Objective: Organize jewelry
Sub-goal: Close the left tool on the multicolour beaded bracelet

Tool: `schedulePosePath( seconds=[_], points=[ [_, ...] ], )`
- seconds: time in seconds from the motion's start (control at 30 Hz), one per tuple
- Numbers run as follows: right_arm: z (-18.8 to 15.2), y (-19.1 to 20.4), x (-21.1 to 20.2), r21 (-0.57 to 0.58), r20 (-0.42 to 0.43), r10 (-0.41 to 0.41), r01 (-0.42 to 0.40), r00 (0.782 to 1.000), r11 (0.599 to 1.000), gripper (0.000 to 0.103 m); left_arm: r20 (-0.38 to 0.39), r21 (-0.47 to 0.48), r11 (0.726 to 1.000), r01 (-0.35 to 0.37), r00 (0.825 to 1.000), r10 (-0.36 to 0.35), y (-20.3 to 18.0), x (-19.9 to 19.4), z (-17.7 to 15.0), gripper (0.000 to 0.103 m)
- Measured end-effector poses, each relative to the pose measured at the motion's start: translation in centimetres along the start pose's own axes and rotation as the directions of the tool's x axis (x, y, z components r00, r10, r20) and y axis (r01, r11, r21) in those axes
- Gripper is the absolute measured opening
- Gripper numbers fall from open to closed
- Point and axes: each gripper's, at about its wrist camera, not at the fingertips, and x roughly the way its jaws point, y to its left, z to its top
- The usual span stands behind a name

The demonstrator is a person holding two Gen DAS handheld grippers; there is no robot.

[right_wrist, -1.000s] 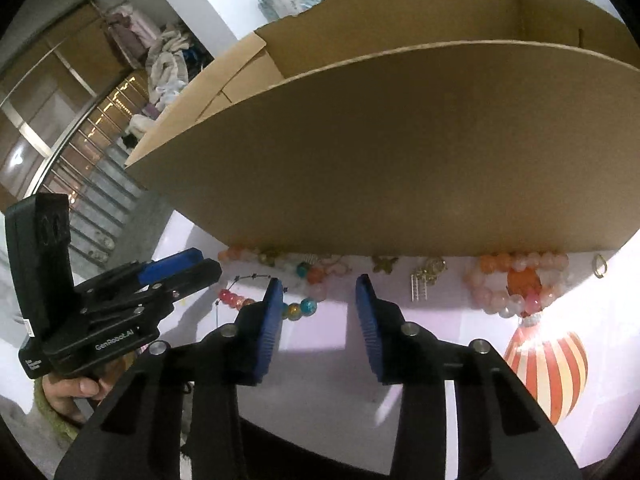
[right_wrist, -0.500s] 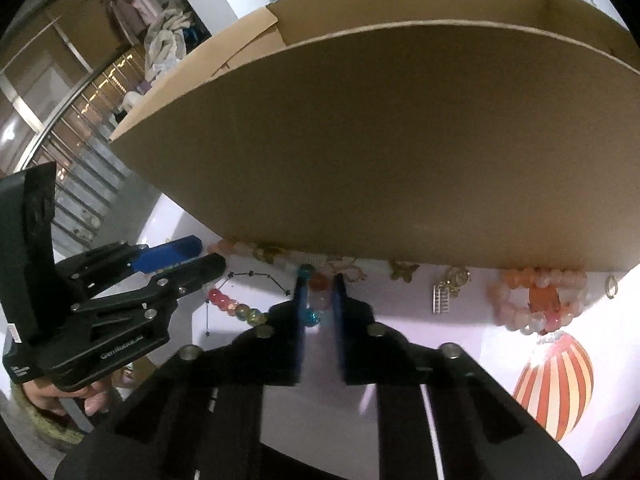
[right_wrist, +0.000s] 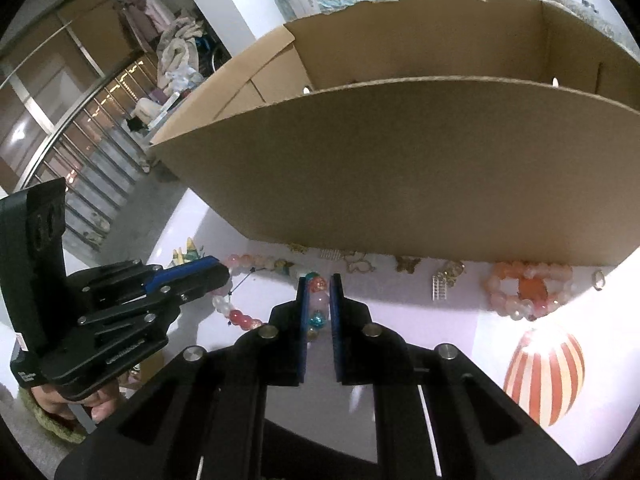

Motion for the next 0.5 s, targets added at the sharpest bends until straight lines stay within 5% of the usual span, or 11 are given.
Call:
schedulePosePath(
  seconds=[0.5],
  points=[
    [-0.9, -0.5, 0.6, -0.026, -0.058, -0.045, 0.043, 0.997, 0.999, 0.012, -0.017, 0.002, 1.000, -0.004, 1.000, 0.004, -0.7, 0.4, -1.2, 0.008]
  ],
)
